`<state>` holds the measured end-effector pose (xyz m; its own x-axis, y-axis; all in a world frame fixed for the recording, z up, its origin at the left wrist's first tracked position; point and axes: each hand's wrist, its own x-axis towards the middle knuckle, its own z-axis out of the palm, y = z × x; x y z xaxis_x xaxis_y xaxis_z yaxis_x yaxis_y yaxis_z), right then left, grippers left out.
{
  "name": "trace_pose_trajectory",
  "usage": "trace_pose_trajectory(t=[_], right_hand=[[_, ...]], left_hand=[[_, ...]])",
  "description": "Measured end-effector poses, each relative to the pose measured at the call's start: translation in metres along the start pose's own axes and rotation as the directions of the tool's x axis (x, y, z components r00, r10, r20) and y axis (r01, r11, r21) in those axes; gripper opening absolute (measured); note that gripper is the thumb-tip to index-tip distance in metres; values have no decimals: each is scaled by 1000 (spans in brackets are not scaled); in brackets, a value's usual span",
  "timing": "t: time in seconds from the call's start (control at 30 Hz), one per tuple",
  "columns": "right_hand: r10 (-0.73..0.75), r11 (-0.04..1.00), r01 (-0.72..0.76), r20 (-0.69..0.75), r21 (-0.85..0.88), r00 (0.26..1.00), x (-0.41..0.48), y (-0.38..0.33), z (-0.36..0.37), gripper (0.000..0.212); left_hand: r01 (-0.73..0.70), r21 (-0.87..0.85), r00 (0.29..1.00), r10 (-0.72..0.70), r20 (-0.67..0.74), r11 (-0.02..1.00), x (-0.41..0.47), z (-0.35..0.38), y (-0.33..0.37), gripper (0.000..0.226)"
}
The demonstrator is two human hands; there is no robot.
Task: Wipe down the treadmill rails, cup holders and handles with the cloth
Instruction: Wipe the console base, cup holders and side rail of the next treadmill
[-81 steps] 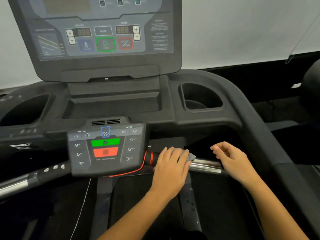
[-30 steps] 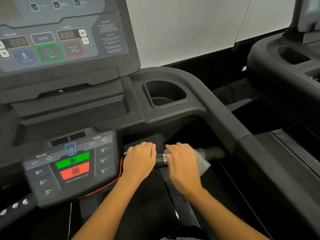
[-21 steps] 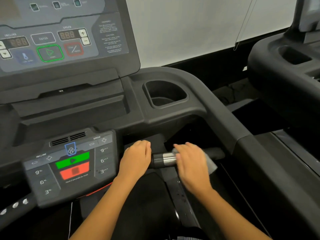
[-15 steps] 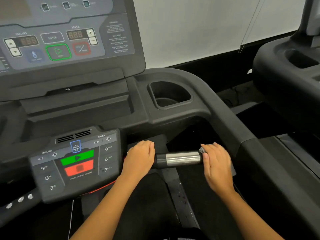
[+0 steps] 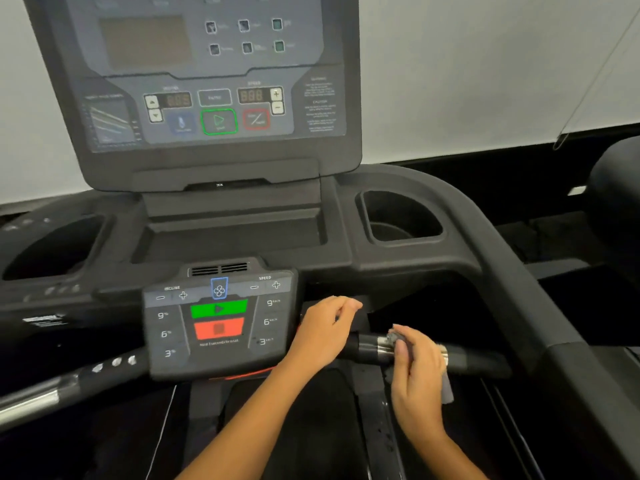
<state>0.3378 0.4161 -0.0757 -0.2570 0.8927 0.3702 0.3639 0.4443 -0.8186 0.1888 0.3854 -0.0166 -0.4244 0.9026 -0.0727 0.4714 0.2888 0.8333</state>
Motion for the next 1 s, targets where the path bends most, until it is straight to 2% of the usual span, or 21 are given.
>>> trace_pose_trajectory(t=[0.07, 0.17, 0.27, 0.37, 0.47, 0.63, 0.77, 0.87, 1.0], right_hand=[[76, 980, -84, 53, 181, 996, 9, -22, 0, 19], [154, 879, -193, 124, 437, 980, 28, -53, -1, 19], [196, 749, -294, 224, 594, 955, 45, -83, -2, 22], [216, 607, -394, 333, 690, 918, 55, -107, 1, 23], [184, 554, -451, 426, 700, 886, 55, -123, 11, 23], [61, 594, -416, 477, 688, 877, 47, -143, 35, 21], [-76, 706, -310, 504, 636, 861, 40, -153, 46, 16], [-141, 752, -280, 559, 597, 817, 35, -163, 56, 13], [-198, 806, -265, 662, 530, 723, 29, -176, 76, 10]], left_hand=[[13, -32, 1000, -12, 7, 999, -6, -1, 4, 27], [12, -114, 1000, -15, -21, 993, -16, 0, 11, 26], [18, -314, 998, -37, -55, 949, -29, -4, 23, 23], [34, -550, 994, -86, -69, 835, -45, -16, 34, 22], [22, -656, 977, -157, -147, 754, -59, -35, 35, 26], [-4, -656, 933, -233, -275, 754, -86, -60, 26, 31], [-61, -655, 880, -269, -391, 753, -107, -79, 17, 42], [-98, -638, 817, -304, -490, 764, -118, -94, 9, 49], [-152, -577, 724, -308, -618, 802, -128, -116, -6, 38]])
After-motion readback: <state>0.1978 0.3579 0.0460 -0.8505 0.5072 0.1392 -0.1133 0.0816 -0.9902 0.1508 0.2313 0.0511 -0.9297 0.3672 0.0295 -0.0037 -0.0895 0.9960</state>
